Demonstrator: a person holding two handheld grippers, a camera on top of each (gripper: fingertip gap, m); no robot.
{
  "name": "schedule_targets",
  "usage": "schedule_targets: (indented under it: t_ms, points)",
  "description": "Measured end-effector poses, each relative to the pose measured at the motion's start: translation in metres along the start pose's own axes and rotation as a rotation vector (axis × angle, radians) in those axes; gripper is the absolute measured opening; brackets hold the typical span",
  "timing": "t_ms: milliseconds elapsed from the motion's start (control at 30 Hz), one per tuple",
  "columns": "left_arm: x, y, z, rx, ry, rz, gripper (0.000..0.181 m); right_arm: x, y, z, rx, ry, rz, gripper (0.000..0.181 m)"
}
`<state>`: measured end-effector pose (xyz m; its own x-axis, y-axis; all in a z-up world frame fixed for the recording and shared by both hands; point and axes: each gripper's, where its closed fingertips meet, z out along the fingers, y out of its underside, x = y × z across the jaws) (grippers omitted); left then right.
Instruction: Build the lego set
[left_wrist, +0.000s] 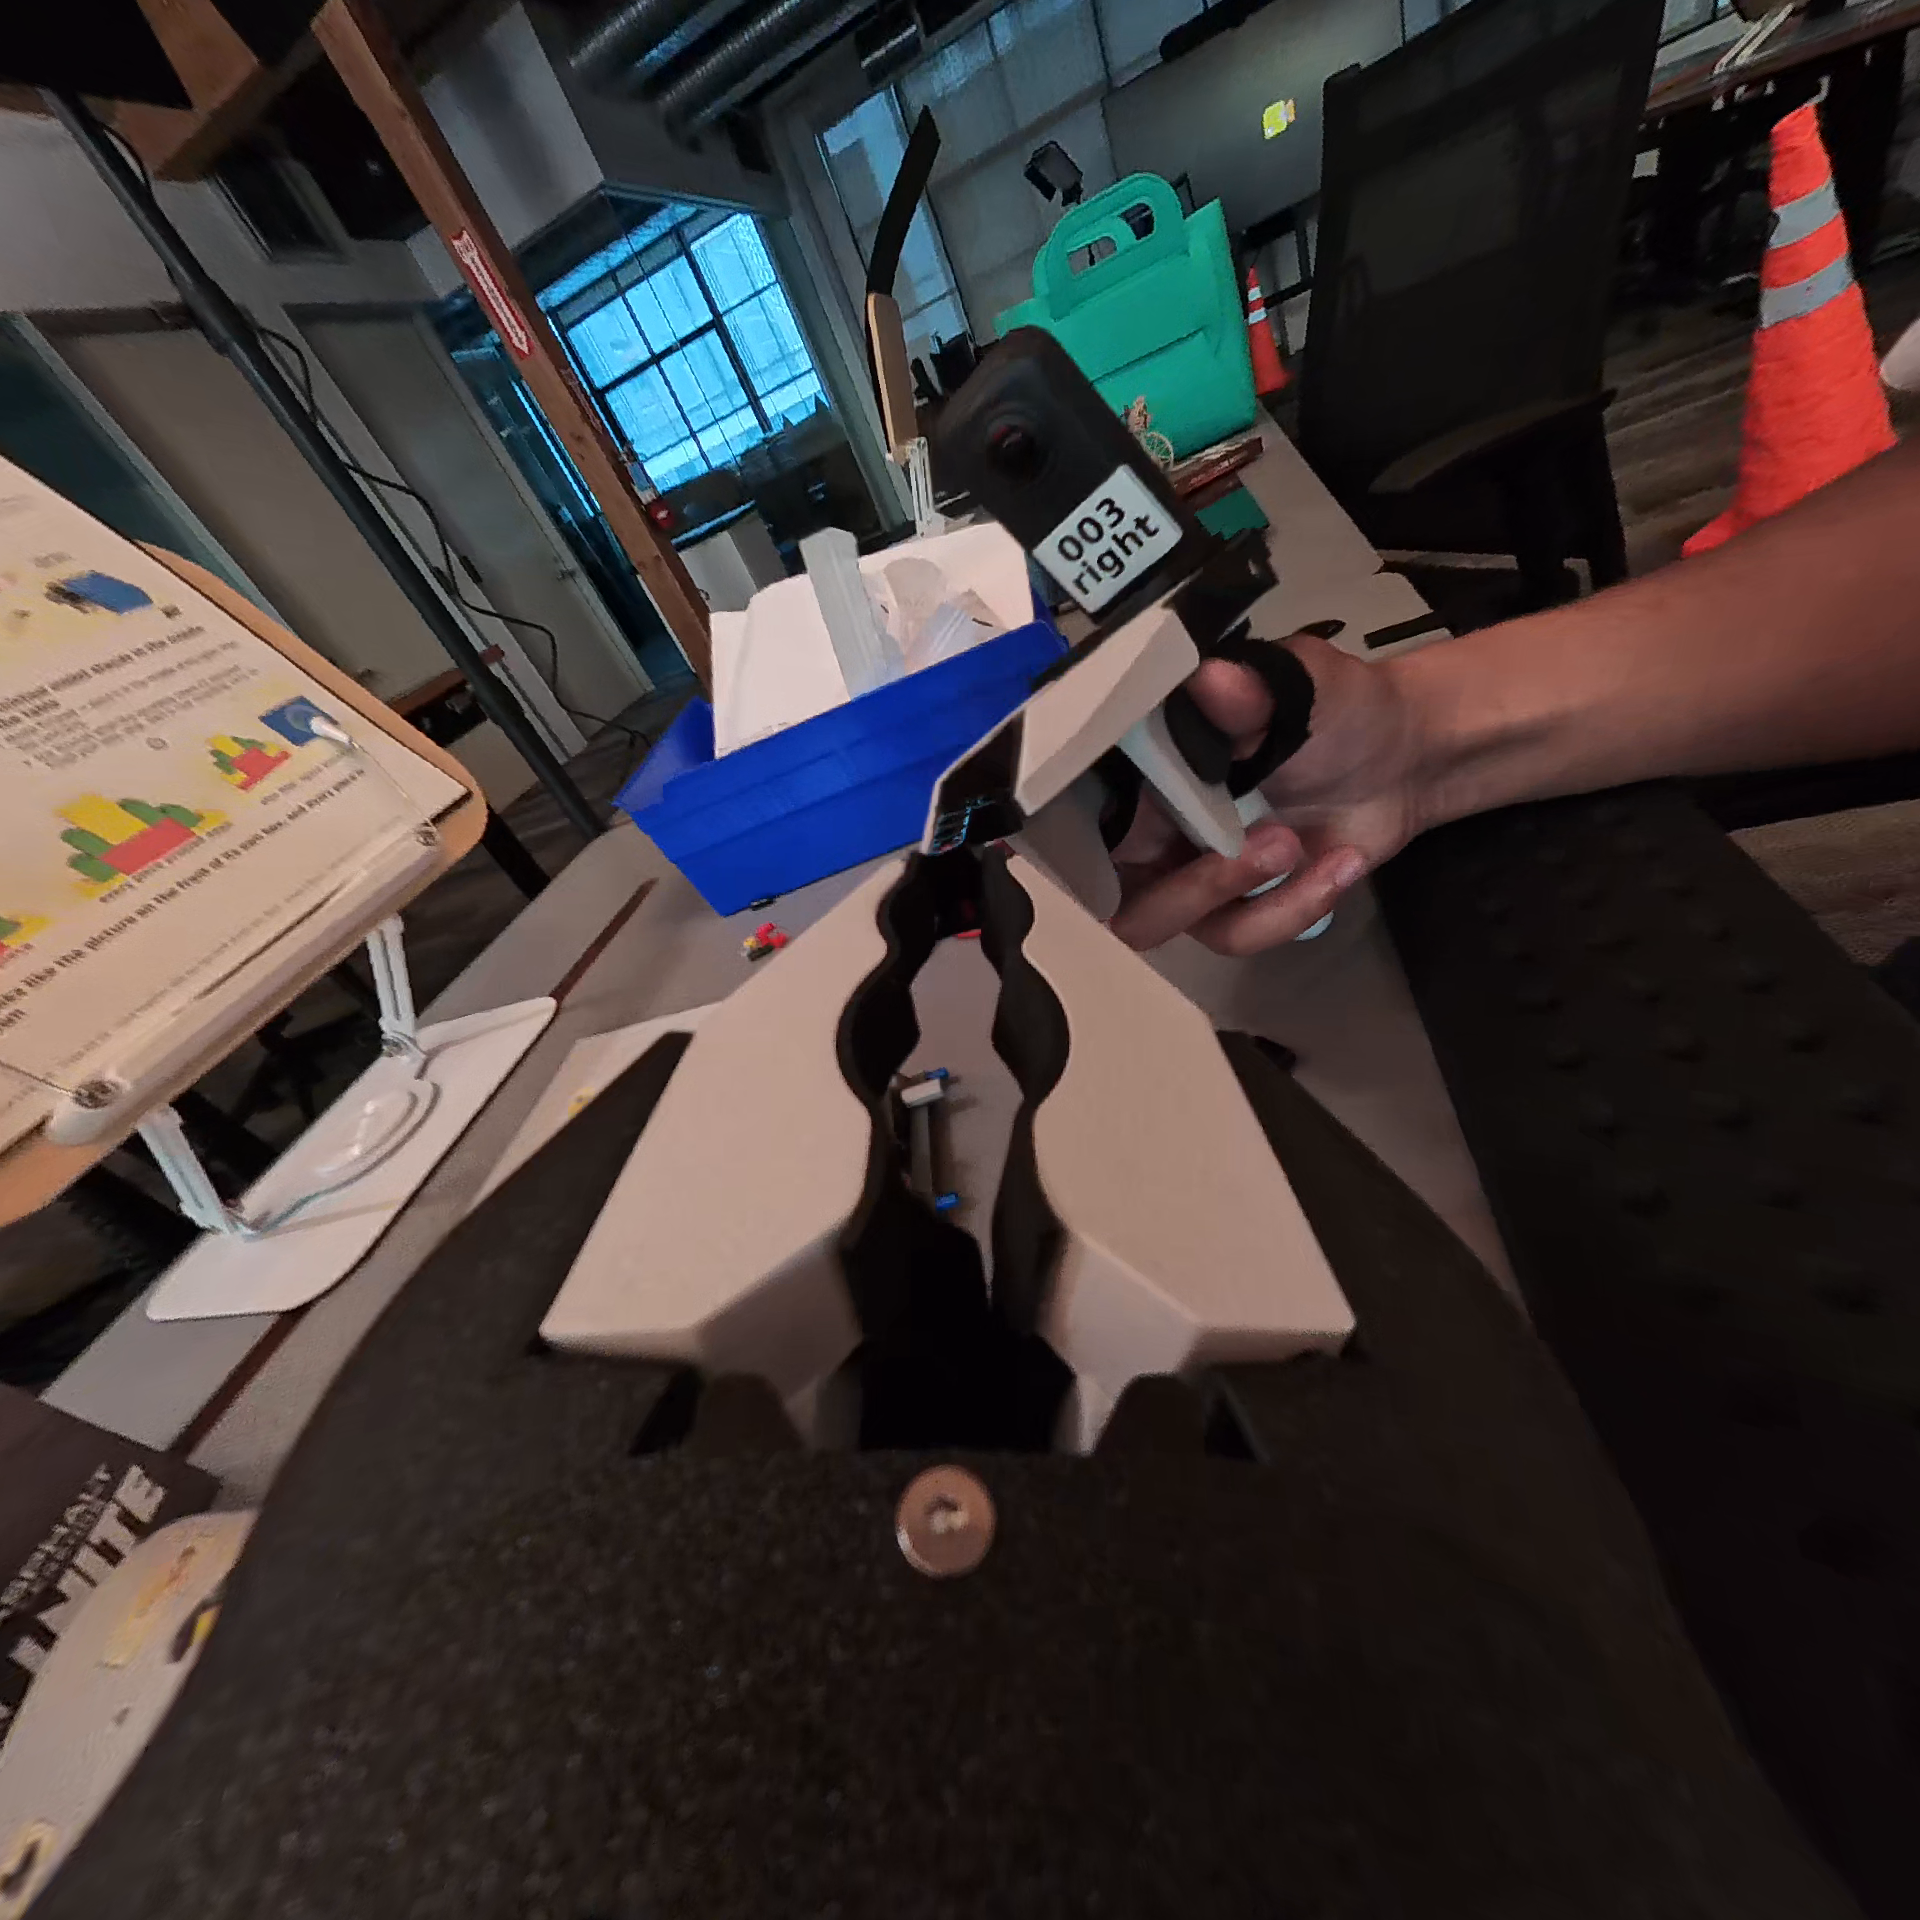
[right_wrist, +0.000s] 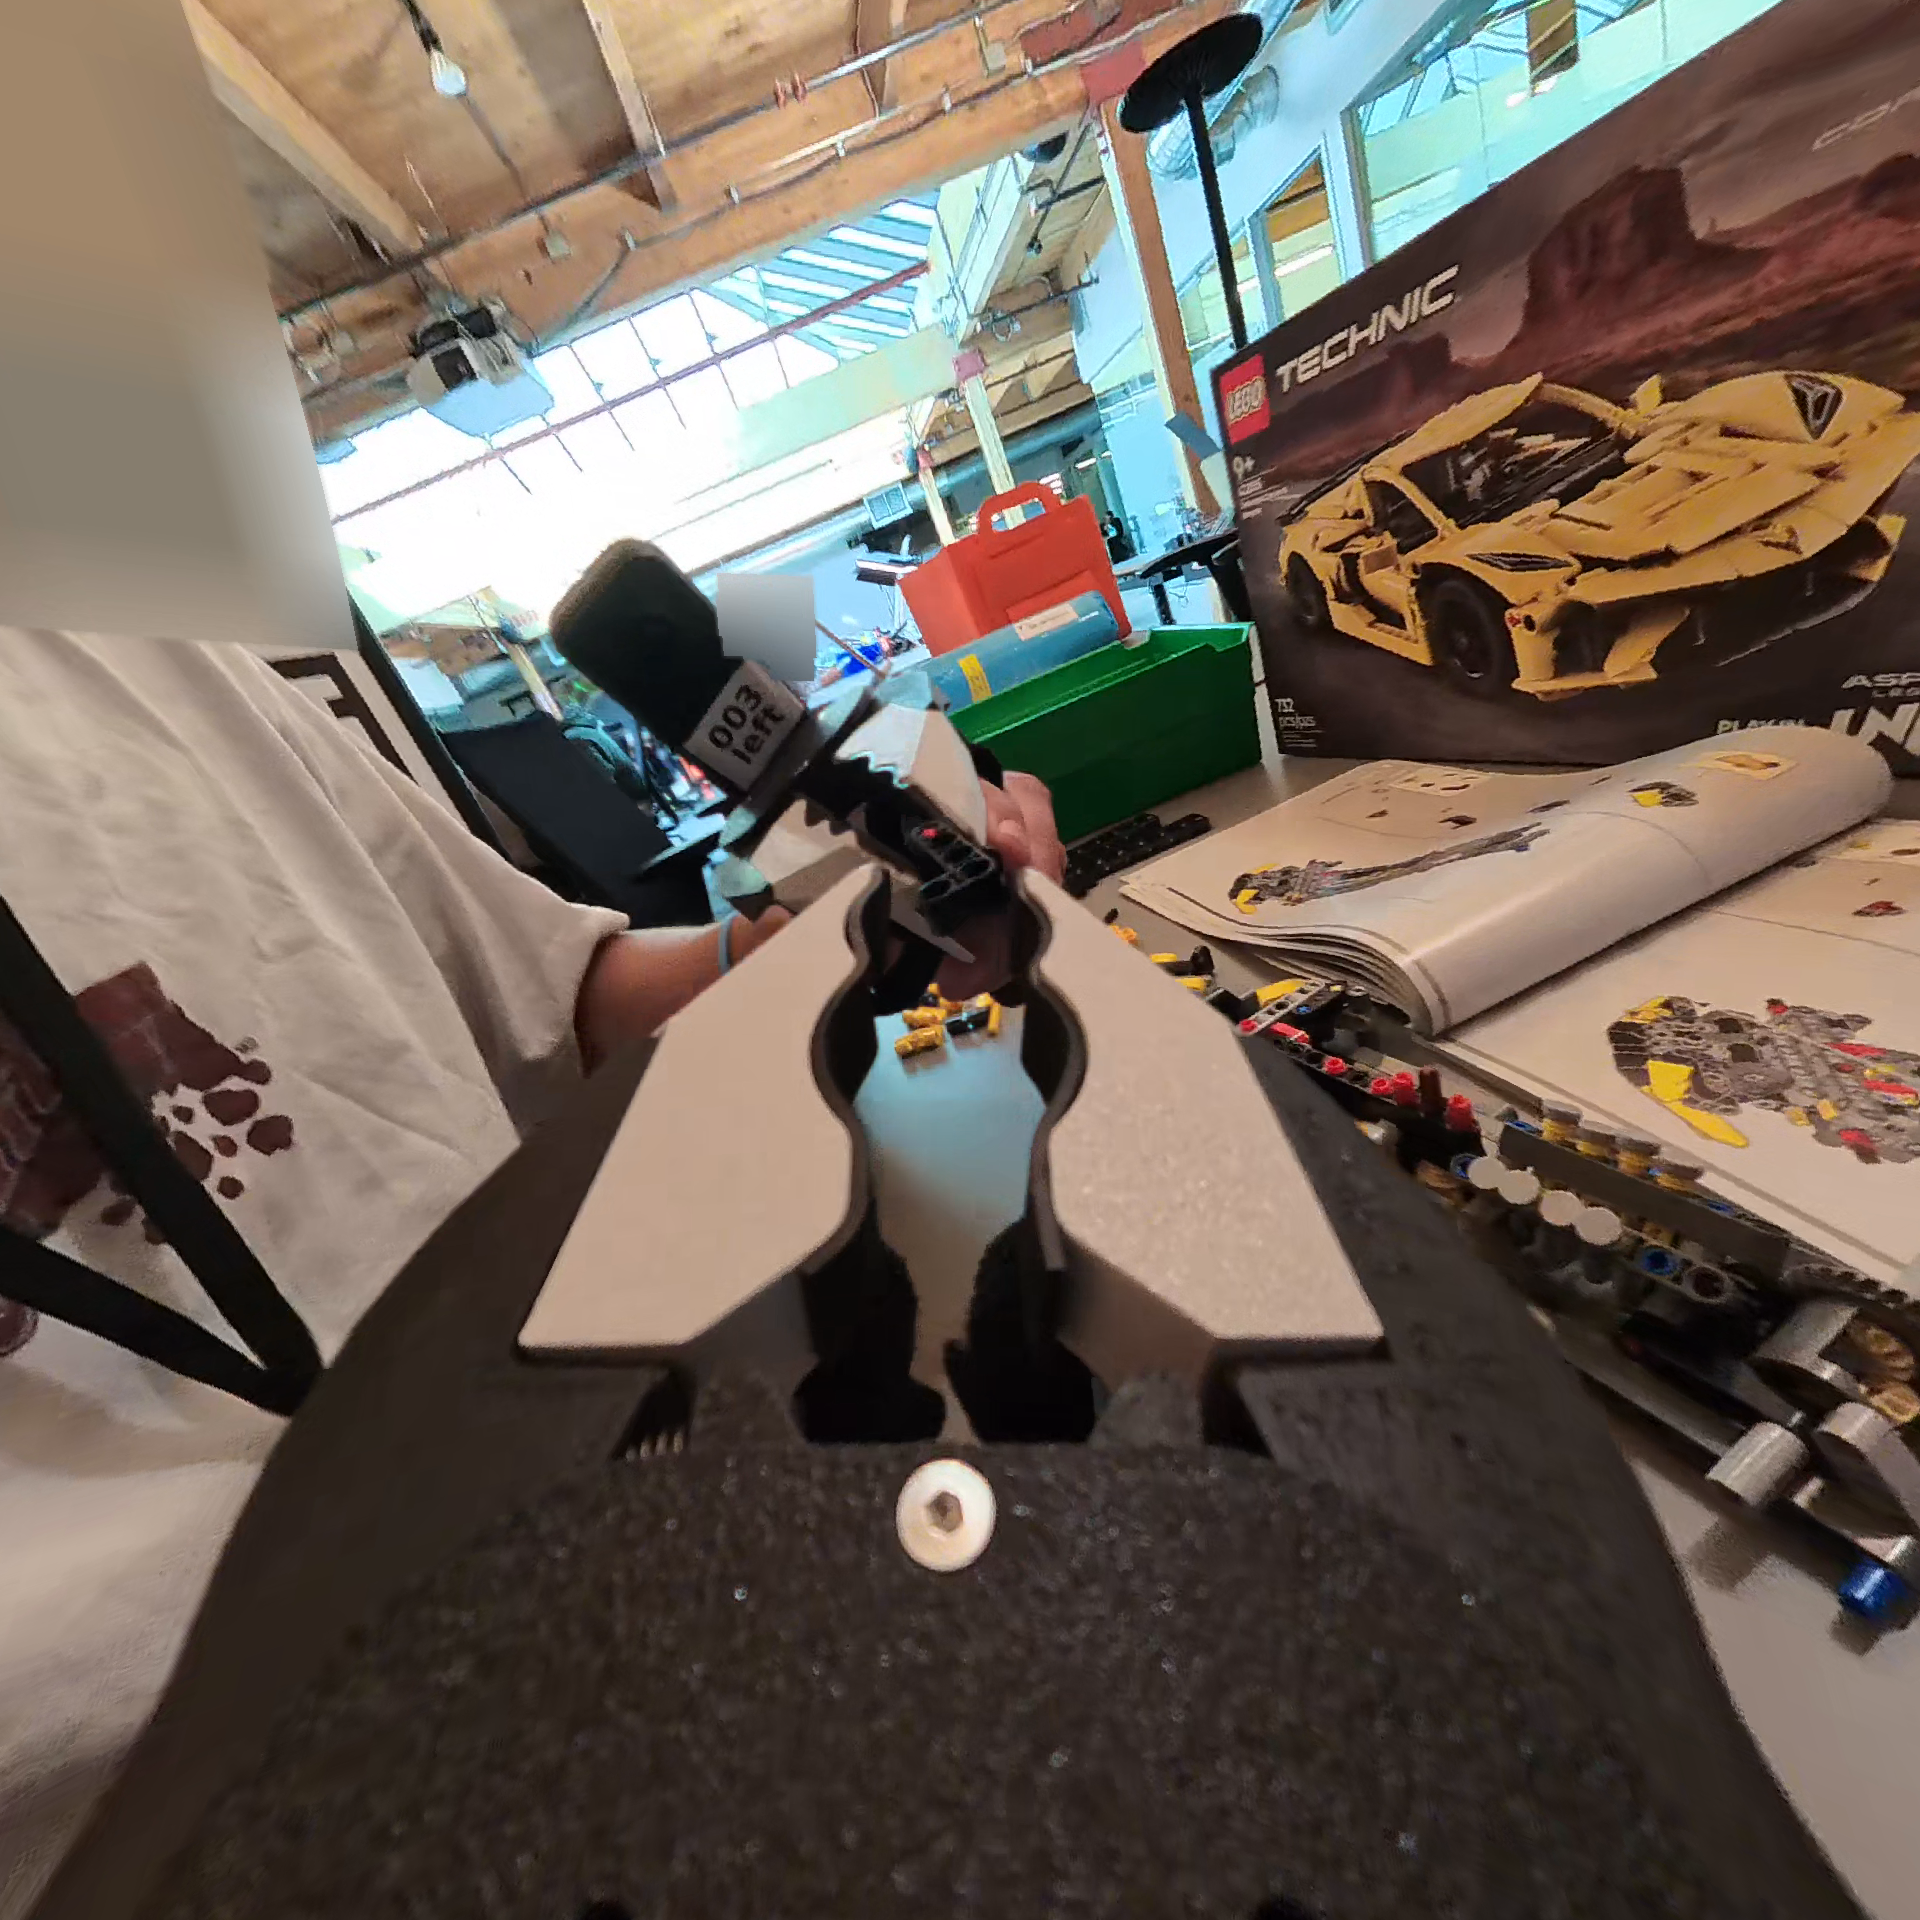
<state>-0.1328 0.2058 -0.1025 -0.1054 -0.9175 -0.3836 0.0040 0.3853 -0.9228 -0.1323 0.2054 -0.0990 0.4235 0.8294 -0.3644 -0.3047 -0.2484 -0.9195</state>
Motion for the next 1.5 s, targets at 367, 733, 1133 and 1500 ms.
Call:
schedule_targets:
  t_ms: [367,733,1133,1500]
  points:
    - [-0.011,0.032,0.006,-0.166,-0.003,-0.268,0.008,0.034,0.015,0.000,-0.105,0.266,-0.191,0.014]
    - [-0.015,0.040,-0.001,-0.136,0.148,-0.646,0.007,0.042,0.010,-0.004,-0.054,0.242,-0.081,0.020]
    - [-0.035,0.054,-0.010,-0.101,0.206,-0.987,0.007,0.111,0.025,-0.045,-0.152,0.588,0.008,0.032]
    - [0.001,0.060,0.000,-0.259,0.224,-0.708,0.007,0.028,0.034,-0.003,-0.201,0.082,0.065,0.025]
